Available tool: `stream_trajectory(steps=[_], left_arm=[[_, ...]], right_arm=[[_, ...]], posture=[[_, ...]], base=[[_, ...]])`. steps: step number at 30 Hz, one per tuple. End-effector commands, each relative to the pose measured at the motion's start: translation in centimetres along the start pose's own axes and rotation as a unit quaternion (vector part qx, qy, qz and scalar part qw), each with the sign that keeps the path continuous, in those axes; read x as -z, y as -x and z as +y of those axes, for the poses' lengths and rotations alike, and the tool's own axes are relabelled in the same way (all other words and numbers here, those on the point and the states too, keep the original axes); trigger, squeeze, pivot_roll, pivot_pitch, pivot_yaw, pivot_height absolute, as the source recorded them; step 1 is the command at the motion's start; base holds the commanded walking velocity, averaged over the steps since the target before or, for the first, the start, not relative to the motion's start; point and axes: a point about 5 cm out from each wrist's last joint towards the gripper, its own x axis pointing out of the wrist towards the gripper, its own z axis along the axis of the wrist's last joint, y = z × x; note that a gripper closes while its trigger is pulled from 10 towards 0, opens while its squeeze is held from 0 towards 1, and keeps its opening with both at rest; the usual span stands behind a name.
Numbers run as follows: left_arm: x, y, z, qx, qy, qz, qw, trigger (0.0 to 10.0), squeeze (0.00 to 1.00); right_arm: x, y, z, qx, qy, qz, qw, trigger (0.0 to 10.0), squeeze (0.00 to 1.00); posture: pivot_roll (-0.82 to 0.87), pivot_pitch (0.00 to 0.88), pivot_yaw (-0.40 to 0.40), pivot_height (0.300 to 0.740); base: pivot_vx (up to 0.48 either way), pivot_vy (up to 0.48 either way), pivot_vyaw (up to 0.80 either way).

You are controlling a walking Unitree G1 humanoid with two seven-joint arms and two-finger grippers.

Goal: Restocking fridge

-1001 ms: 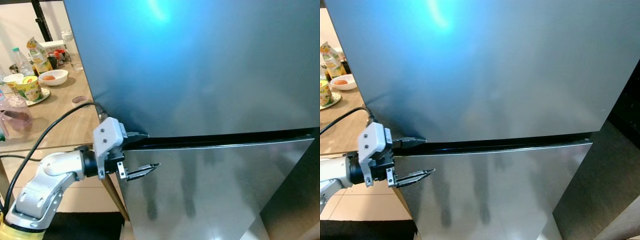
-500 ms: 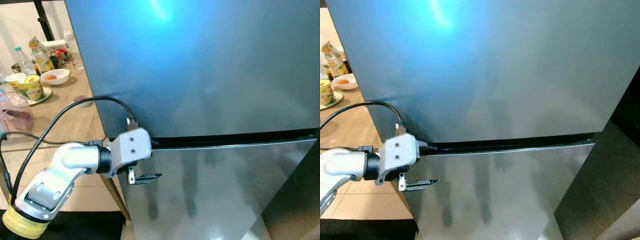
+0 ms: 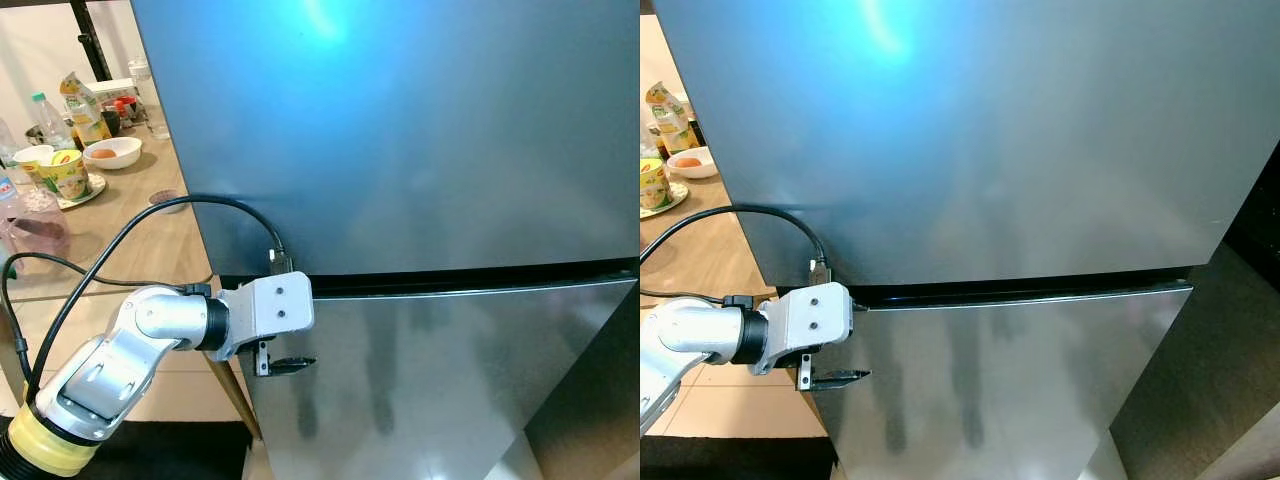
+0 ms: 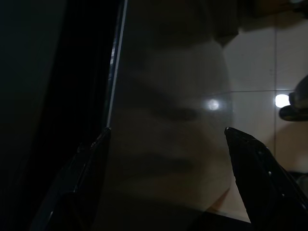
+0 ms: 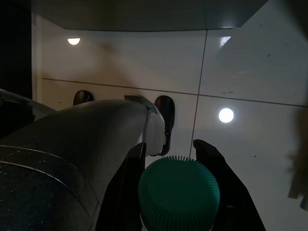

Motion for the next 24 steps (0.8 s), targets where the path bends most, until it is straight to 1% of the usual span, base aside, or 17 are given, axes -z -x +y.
stream_trajectory(steps=[1,6,9,10,12,15,17,19,20,21,22,23,24], left_arm=[[0.2,-0.2,-0.3,0.021,0.003,0.01,1.0,10.0,0.0],[0.4,-0.7,-0.8,0.041,0.029,-0.004,0.999,10.0,0.0],[0.3,-0.7,-1.0,0.049,0.033,-0.01,0.998,10.0,0.0],[0.2,-0.9,-1.2,0.06,0.04,-0.017,0.997,10.0,0.0],[0.2,-0.9,-1.2,0.06,0.04,-0.017,0.997,10.0,0.0],[0.2,-1.0,-1.7,0.078,0.049,-0.013,0.996,10.0,0.0],[0.3,-1.0,-1.7,0.079,0.049,-0.007,0.996,10.0,0.0],[0.5,-1.0,-1.6,0.075,0.033,0.008,0.997,10.0,0.0],[0.5,-1.0,-1.2,0.058,0.025,0.015,0.998,10.0,0.0],[0.4,-1.0,-0.8,0.045,0.009,0.023,0.999,10.0,0.0],[0.4,-1.0,-0.8,0.045,0.009,0.023,0.999,10.0,0.0],[0.2,-1.0,-0.2,0.024,-0.017,0.035,0.999,10.0,0.0],[0.1,-1.0,-0.1,0.017,-0.027,0.039,0.999,10.0,0.0]], right_arm=[[0.2,0.0,0.1,0.002,-0.004,0.003,1.0,10.0,0.0],[0.2,0.0,0.1,0.002,-0.007,0.003,1.0,10.0,0.0],[0.3,0.0,0.1,0.002,-0.006,0.003,1.0,10.0,0.0],[0.3,0.0,0.1,0.001,-0.007,0.003,1.0,10.0,0.0],[0.3,0.0,0.1,0.001,-0.007,0.003,1.0,10.0,0.0],[0.3,0.0,0.2,0.002,-0.007,0.003,1.0,10.0,0.0],[0.3,0.0,0.2,0.001,-0.007,0.003,1.0,10.0,0.0],[0.3,0.0,0.2,0.001,-0.008,0.003,1.0,10.0,0.0],[0.3,0.0,0.2,0.001,-0.008,0.003,1.0,10.0,0.0],[0.3,0.0,0.2,0.001,-0.009,0.002,1.0,10.0,0.0],[0.3,0.0,0.2,0.001,-0.009,0.002,1.0,10.0,0.0],[0.3,0.0,0.2,0.001,-0.009,0.002,1.0,10.0,0.0],[0.3,0.0,0.2,0.001,-0.009,0.002,1.0,10.0,0.0]], posture=[[-0.08,0.0,-0.012,0.74],[-0.09,0.0,-0.008,0.74],[-0.09,0.0,-0.008,0.74],[-0.09,0.0,-0.008,0.74],[-0.09,0.0,-0.008,0.74],[-0.09,0.0,-0.007,0.74],[-0.08,0.0,-0.008,0.74],[-0.08,0.0,-0.008,0.74],[-0.09,0.0,-0.006,0.74],[-0.09,0.0,-0.006,0.74],[-0.09,0.0,-0.006,0.74],[-0.08,0.0,-0.006,0.74],[-0.08,0.0,-0.006,0.74]], base=[[0.0,0.0,0.0],[0.0,0.0,0.0],[0.0,0.0,0.0],[0.0,0.0,0.0],[0.0,0.0,0.0],[0.0,0.0,0.0],[0.0,0.0,0.0],[0.0,0.0,0.0],[0.0,0.0,0.0],[0.0,0.0,0.0],[0.0,0.0,0.0],[0.0,0.0,0.0],[0.0,0.0,0.0]])
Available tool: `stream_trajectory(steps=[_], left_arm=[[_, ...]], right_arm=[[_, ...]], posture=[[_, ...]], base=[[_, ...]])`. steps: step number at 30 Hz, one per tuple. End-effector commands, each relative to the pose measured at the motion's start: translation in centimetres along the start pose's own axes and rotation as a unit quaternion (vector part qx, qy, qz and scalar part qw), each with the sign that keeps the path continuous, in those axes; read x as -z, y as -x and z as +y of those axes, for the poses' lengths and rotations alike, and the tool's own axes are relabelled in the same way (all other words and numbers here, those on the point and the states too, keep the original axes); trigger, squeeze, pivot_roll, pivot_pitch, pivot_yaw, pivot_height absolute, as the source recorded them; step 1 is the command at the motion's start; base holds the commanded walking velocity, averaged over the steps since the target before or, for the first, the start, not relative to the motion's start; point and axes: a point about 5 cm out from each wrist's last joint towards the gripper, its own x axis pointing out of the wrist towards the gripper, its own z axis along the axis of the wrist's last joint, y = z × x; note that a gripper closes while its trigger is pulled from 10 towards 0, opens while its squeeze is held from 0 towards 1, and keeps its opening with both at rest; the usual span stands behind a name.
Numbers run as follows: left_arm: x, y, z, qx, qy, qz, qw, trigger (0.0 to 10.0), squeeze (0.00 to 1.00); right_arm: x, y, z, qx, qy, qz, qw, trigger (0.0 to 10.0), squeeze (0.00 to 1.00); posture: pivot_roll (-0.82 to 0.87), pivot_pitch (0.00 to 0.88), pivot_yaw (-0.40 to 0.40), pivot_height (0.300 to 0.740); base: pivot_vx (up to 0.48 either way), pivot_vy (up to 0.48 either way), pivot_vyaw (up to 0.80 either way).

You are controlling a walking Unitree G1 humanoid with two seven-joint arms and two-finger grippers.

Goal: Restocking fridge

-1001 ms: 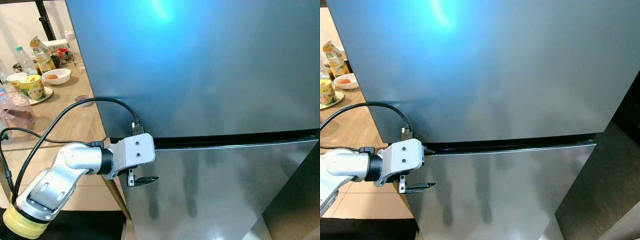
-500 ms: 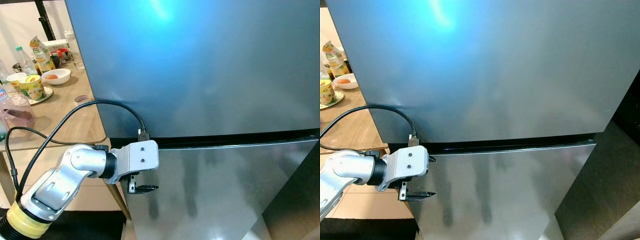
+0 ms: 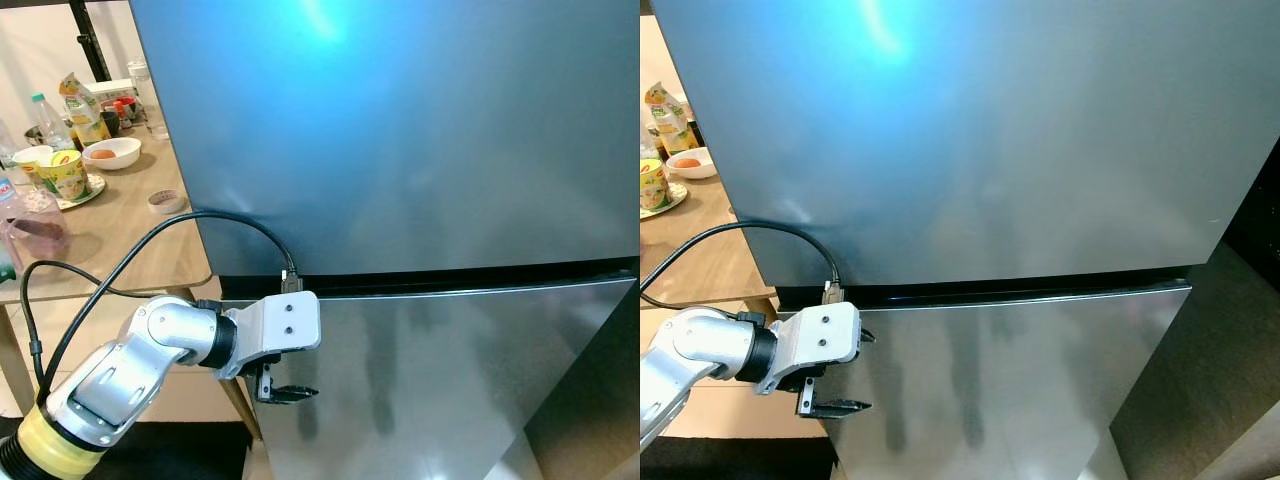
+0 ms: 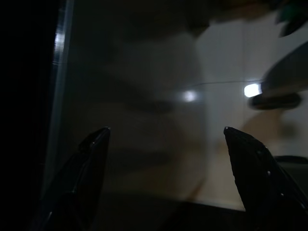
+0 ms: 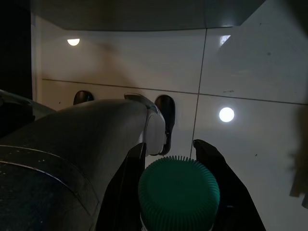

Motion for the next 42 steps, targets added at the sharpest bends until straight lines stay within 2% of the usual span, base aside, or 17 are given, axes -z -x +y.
stream_trajectory(steps=[1,5,6,8,9,10,12,13,16,17,18,19,22,26,31,35,42], left_arm=[[-0.2,0.0,0.5,-0.018,-0.025,0.013,0.999,10.0,0.0],[-0.5,-0.4,1.1,-0.041,-0.045,0.018,0.998,10.0,0.0],[-0.7,-1.1,1.2,-0.051,-0.06,0.026,0.997,10.0,0.0],[-0.7,-1.3,1.2,-0.051,-0.068,0.035,0.996,9.6,0.0],[-0.7,-1.5,1.1,-0.047,-0.069,0.036,0.996,7.3,0.0],[-0.7,-1.6,1.0,-0.044,-0.07,0.038,0.996,4.5,0.0],[-0.6,-1.7,1.0,-0.04,-0.073,0.042,0.996,4.0,0.0],[-0.5,-1.8,0.9,-0.037,-0.077,0.049,0.995,0.0,0.0],[-0.1,-1.8,1.1,-0.041,-0.084,0.065,0.993,0.0,0.0],[0.0,-1.8,1.4,-0.049,-0.091,0.074,0.992,2.1,0.0],[0.1,-1.7,1.6,-0.055,-0.096,0.08,0.991,2.1,0.0],[0.1,-1.7,1.7,-0.058,-0.101,0.08,0.99,10.0,0.0],[-0.2,-1.7,1.8,-0.062,-0.104,0.074,0.99,10.0,0.0],[-2.4,-1.7,2.3,-0.082,-0.122,0.016,0.989,10.0,0.0],[-3.9,-1.2,2.8,-0.102,-0.146,-0.01,0.984,10.0,0.0],[-4.1,-0.9,3.0,-0.1,-0.161,0.002,0.982,10.0,0.0],[-2.4,-0.5,3.3,-0.092,-0.166,0.057,0.98,10.0,0.0]], right_arm=[[0.2,0.0,0.2,0.0,-0.003,0.002,1.0,10.0,0.0],[0.2,0.0,0.2,0.0,-0.003,0.003,1.0,10.0,0.0],[0.2,0.0,0.2,-0.001,-0.003,0.003,1.0,10.0,0.0],[0.2,-0.1,0.3,-0.002,-0.004,0.003,1.0,10.0,0.0],[0.2,-0.1,0.3,-0.002,-0.004,0.003,1.0,10.0,0.0],[0.2,-0.1,0.3,-0.002,-0.004,0.003,1.0,10.0,0.0],[0.2,-0.1,0.3,-0.002,-0.004,0.003,1.0,10.0,0.0],[0.2,-0.1,0.3,-0.002,-0.004,0.003,1.0,10.0,0.0],[0.2,-0.1,0.3,-0.001,-0.006,0.002,1.0,10.0,0.0],[0.2,-0.1,0.3,-0.001,-0.006,0.002,1.0,10.0,0.0],[0.2,0.0,0.3,0.0,-0.006,0.002,1.0,10.0,0.0],[0.3,0.0,0.2,0.0,-0.006,0.002,1.0,10.0,0.0],[0.3,0.0,0.2,0.0,-0.007,0.002,1.0,10.0,0.0],[0.3,0.0,0.2,0.0,-0.007,0.002,1.0,10.0,0.0],[0.2,0.0,0.2,-0.002,-0.007,0.001,1.0,10.0,0.0],[0.1,-0.1,0.3,-0.002,-0.006,0.001,1.0,10.0,0.0],[0.2,-0.1,0.3,-0.001,-0.008,0.001,1.0,10.0,0.0]], posture=[[-0.08,0.0,-0.006,0.74],[-0.08,0.0,-0.006,0.74],[-0.08,0.0,-0.005,0.74],[-0.08,0.0,-0.005,0.74],[-0.08,0.0,-0.005,0.74],[-0.08,0.0,-0.005,0.74],[-0.08,0.0,-0.004,0.74],[-0.08,0.0,-0.004,0.74],[-0.08,0.0,-0.004,0.74],[-0.08,0.0,-0.004,0.74],[-0.09,0.0,-0.001,0.74],[-0.09,0.0,-0.001,0.74],[-0.09,0.0,-0.001,0.74],[-0.09,0.0,-0.001,0.74],[-0.09,0.0,0.0,0.74],[-0.09,0.0,-0.001,0.74],[-0.09,0.0,0.001,0.74]], base=[[0.0,0.0,0.0],[0.0,0.0,0.0],[0.0,0.0,0.0],[0.0,0.0,0.0],[0.0,0.0,0.0],[0.0,0.0,0.0],[0.0,0.0,0.0],[0.0,0.0,0.0],[0.0,0.0,0.0],[0.0,0.0,0.0],[0.0,0.0,0.0],[0.0,0.0,0.0],[0.0,0.0,0.0],[0.0,0.0,0.0],[0.0,0.0,0.0],[0.0,0.0,0.0],[0.0,0.0,0.0]])
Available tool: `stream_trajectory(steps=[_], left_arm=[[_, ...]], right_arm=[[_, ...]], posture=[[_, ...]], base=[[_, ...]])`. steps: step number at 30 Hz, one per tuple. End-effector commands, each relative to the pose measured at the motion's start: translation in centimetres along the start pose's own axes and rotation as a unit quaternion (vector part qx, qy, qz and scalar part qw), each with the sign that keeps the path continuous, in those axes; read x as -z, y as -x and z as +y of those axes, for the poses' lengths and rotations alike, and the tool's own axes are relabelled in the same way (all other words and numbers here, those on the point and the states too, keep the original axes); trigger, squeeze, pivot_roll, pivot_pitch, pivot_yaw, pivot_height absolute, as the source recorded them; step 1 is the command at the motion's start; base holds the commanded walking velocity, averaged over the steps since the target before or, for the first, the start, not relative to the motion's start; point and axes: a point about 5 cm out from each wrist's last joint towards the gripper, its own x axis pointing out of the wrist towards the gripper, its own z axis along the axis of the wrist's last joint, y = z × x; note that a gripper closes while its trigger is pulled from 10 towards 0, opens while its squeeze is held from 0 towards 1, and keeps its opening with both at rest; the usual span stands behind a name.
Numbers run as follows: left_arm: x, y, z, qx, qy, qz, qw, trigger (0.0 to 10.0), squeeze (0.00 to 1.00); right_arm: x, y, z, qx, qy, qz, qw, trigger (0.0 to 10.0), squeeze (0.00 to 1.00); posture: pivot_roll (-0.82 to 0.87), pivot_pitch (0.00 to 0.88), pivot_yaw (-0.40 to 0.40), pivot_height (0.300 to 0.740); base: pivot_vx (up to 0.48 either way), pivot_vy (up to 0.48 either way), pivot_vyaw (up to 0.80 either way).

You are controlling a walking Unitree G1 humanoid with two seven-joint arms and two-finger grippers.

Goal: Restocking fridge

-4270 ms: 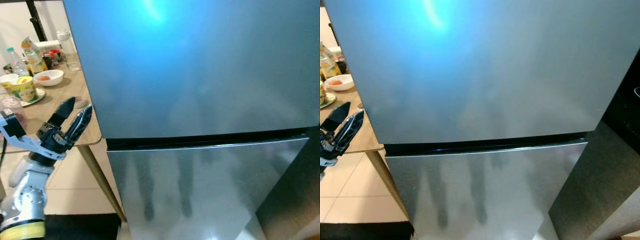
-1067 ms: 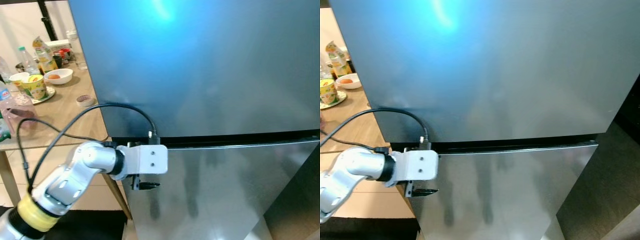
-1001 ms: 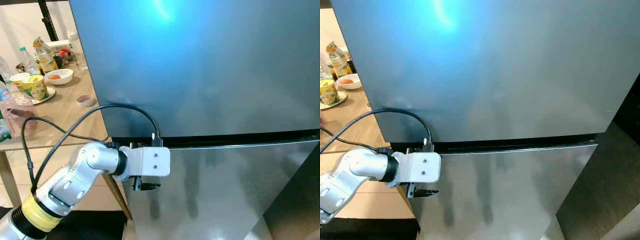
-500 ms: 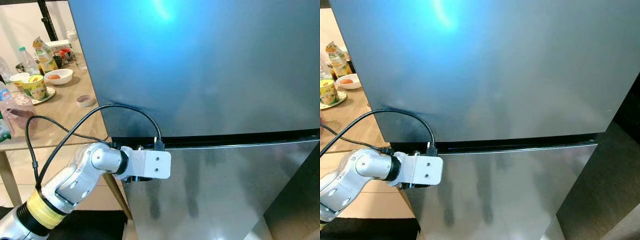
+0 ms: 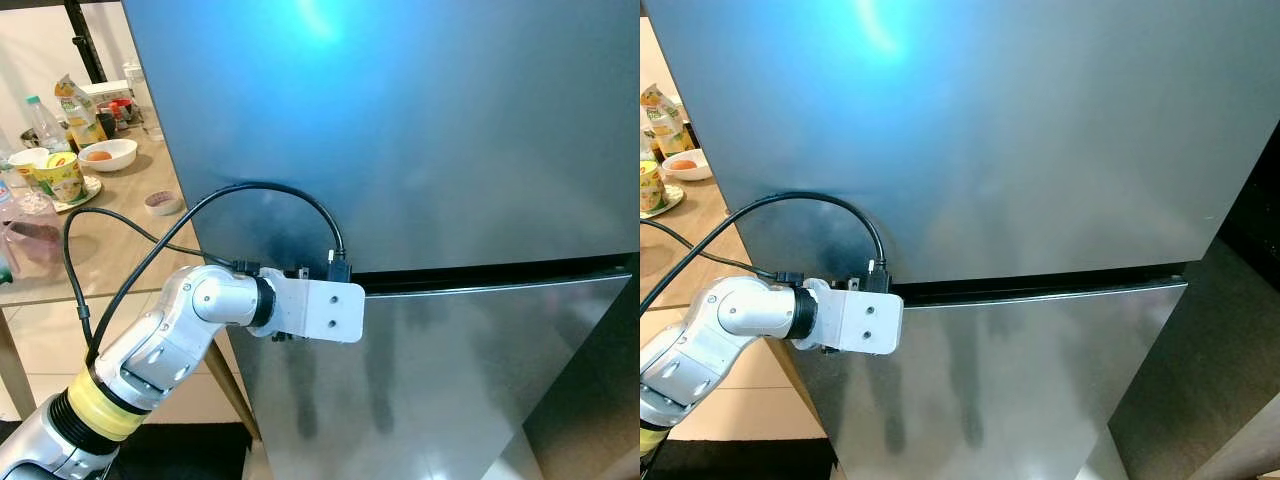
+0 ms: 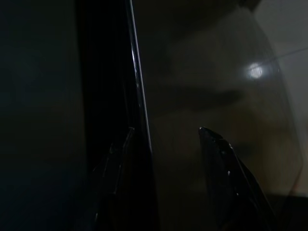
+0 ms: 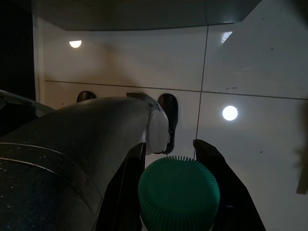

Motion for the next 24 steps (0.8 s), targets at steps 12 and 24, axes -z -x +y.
stream_trajectory(steps=[12,24], left_arm=[[2.5,-1.0,-2.3,0.065,-0.018,0.091,0.994,10.0,0.0],[1.6,-2.5,-3.8,0.094,-0.013,0.078,0.992,10.0,0.0]], right_arm=[[0.2,0.0,0.2,0.0,-0.007,0.001,1.0,10.0,0.0],[0.3,0.0,0.1,0.002,-0.01,0.002,1.0,10.0,0.0]], posture=[[-0.09,0.0,0.007,0.74],[-0.09,0.0,0.007,0.74]], base=[[0.0,0.0,0.0],[0.0,0.0,0.0]])
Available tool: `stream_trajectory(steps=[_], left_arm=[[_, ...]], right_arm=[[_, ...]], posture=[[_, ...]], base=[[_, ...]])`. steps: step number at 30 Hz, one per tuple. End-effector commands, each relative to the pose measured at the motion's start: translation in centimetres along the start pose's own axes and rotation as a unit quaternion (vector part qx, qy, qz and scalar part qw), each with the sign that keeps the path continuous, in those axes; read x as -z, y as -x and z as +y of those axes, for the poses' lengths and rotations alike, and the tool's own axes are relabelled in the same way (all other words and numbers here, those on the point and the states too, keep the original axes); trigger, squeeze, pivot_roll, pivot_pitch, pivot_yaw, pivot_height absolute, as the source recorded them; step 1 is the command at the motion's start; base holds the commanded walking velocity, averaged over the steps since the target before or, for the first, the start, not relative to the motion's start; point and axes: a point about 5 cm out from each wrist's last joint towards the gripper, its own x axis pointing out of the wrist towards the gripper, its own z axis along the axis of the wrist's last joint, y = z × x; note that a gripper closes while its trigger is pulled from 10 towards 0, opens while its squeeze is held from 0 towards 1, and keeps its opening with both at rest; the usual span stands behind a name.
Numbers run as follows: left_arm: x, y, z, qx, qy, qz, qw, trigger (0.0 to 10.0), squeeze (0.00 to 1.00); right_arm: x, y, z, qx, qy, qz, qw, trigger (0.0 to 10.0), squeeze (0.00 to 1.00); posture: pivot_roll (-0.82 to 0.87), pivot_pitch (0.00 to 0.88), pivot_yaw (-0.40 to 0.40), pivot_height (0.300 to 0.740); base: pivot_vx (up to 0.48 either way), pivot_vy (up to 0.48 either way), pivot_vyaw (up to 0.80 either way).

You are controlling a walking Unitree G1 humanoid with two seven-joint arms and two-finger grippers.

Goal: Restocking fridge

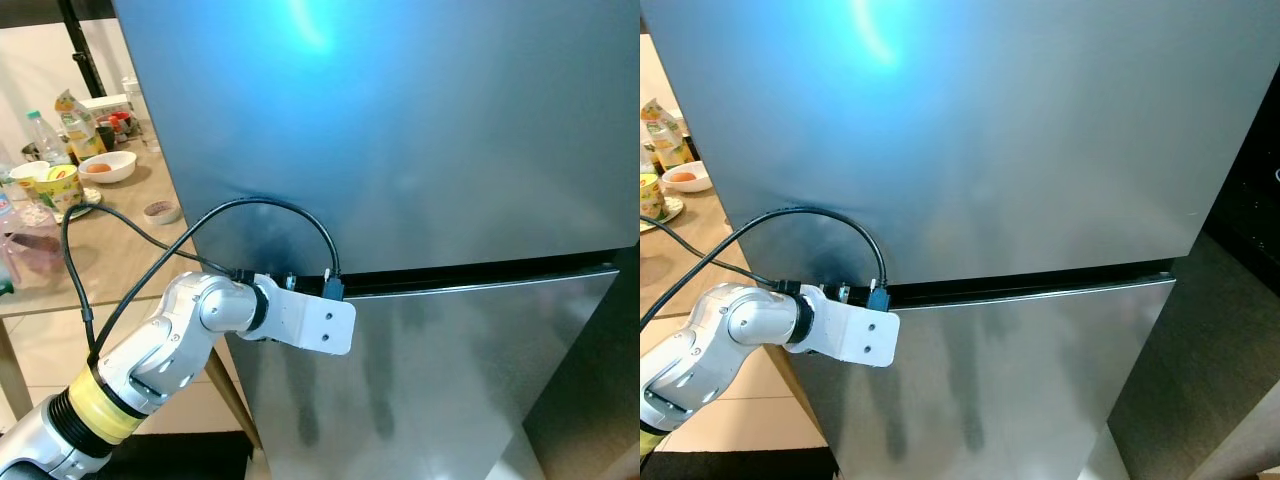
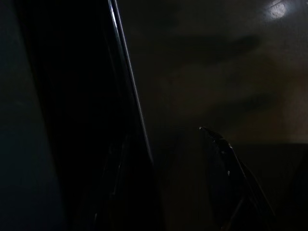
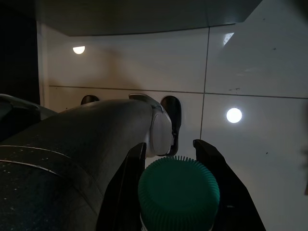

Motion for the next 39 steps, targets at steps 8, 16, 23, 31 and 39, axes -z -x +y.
stream_trajectory(steps=[8,16,23,31,39], left_arm=[[-0.9,-2.2,-3.6,0.092,0.035,-0.023,0.995,10.0,0.0],[-1.8,-1.1,-5.7,0.185,0.11,-0.074,0.974,10.0,0.0],[-1.0,-1.1,-6.3,0.206,0.132,-0.046,0.968,10.0,0.0],[-1.6,-0.8,-6.3,0.215,0.136,-0.06,0.965,10.0,0.0],[-3.3,-0.1,-5.5,0.21,0.126,-0.133,0.96,10.0,0.0]], right_arm=[[0.2,0.0,0.1,0.001,-0.006,0.002,1.0,10.0,0.0],[0.1,0.0,0.2,0.002,-0.006,0.002,1.0,10.0,0.0],[0.3,0.0,0.3,0.002,-0.008,0.005,1.0,10.0,0.0],[0.4,0.0,0.3,0.002,-0.009,0.005,1.0,10.0,0.0],[0.4,-0.1,0.4,0.001,-0.01,0.005,1.0,10.0,0.0]], posture=[[-0.09,0.0,0.008,0.74],[-0.09,0.0,0.009,0.74],[-0.09,0.0,0.013,0.74],[-0.09,0.0,0.014,0.74],[-0.09,0.0,0.015,0.74]], base=[[0.0,0.0,0.0],[0.0,0.0,0.0],[0.0,0.0,0.0],[0.0,0.0,0.0],[0.0,0.0,0.0]])
